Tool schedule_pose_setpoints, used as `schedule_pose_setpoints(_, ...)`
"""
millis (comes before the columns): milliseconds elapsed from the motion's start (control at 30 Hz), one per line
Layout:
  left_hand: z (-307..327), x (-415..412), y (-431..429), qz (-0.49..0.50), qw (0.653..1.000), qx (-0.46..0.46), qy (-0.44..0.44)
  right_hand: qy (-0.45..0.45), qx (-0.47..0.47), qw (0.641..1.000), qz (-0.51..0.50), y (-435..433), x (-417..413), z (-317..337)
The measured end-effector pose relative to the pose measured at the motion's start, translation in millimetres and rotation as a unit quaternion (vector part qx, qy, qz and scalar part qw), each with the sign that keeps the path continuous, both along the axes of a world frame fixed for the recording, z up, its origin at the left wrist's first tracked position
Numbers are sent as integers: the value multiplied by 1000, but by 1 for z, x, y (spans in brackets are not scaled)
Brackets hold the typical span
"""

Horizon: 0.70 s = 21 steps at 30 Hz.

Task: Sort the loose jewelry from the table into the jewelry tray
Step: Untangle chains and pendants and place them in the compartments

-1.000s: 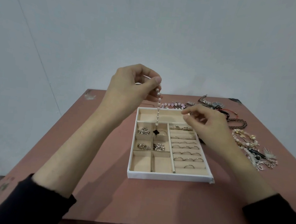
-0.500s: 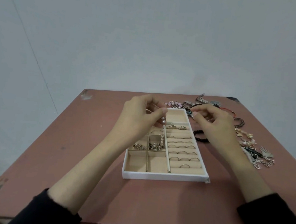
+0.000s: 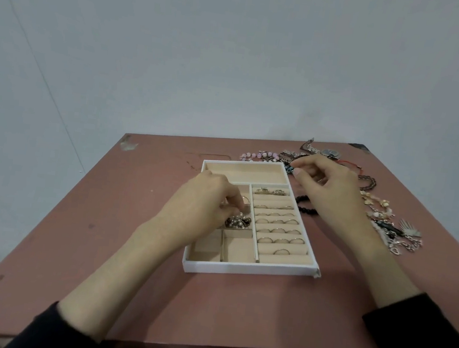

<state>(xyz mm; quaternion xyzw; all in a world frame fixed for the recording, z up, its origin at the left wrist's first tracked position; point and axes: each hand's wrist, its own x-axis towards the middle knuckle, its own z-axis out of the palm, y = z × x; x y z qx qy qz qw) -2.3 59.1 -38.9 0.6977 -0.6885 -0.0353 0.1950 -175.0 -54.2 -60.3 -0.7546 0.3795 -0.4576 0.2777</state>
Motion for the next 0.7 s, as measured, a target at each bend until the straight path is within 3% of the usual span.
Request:
schedule_pose_setpoints(167,2,-16,-4,-32,987,-102,116,16,20,999,27,8,-19,-3)
schedule_pose_setpoints(333,1,-72,-31,-109,973,-125,161,80,-8,996,-34,-1,-68,7)
schedule_pose_setpoints(700,-12,-144,-74,-247,965,-66,54,57,14,990,-129,-23,-131,-9)
